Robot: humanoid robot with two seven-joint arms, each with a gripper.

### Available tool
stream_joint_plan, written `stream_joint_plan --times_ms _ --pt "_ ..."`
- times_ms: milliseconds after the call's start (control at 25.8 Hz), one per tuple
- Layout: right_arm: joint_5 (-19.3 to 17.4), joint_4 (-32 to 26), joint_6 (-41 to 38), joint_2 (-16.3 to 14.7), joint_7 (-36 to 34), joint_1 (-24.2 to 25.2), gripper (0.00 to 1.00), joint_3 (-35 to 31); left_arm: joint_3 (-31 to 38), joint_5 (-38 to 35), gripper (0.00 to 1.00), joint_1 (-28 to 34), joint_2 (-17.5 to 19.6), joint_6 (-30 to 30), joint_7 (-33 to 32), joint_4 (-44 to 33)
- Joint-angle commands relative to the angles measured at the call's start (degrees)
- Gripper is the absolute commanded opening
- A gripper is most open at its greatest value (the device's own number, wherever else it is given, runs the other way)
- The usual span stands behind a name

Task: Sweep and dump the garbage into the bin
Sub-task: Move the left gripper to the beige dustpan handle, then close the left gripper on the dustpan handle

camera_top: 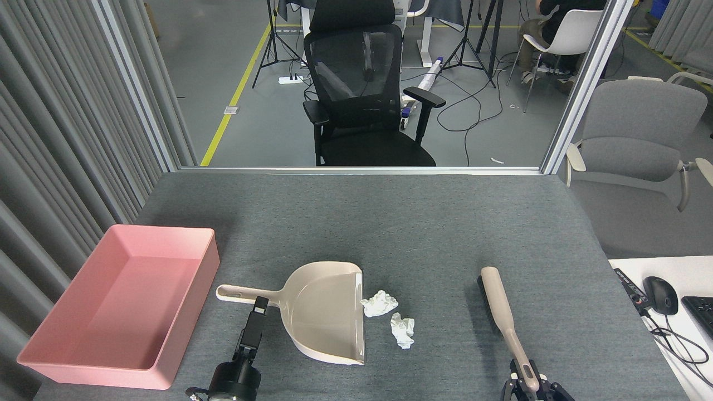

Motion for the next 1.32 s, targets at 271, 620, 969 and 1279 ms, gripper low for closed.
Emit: stream_joint_plan --times_ms 271,620,969,1279 --pt "-0.04 -0.6 -0.61 0.24 -0.27 0.2 0.05 -0.14 2.1 0.02 0.99 -6.89 2.04 -0.23 -0.96 9.27" --pt "-1.36 -0.78 -1.05 0.5 -0.36 0.2 0.05 -0.14 4.74 0.11 0.99 -12.69 3.45 -0.85 -0.96 17.88" --pt "-1.36 -0.86 -1.05 0.5 -0.36 0.2 0.06 -0.32 5.09 0.2 0.99 -16.03 3.45 -1.02 -1.13 22.71" --pt "-1.45 -0.86 -1.05 0.5 -0.36 0.2 0.06 -0.23 11.86 0.28 0.82 -16.03 3.1 -4.45 -11.15 22.71"
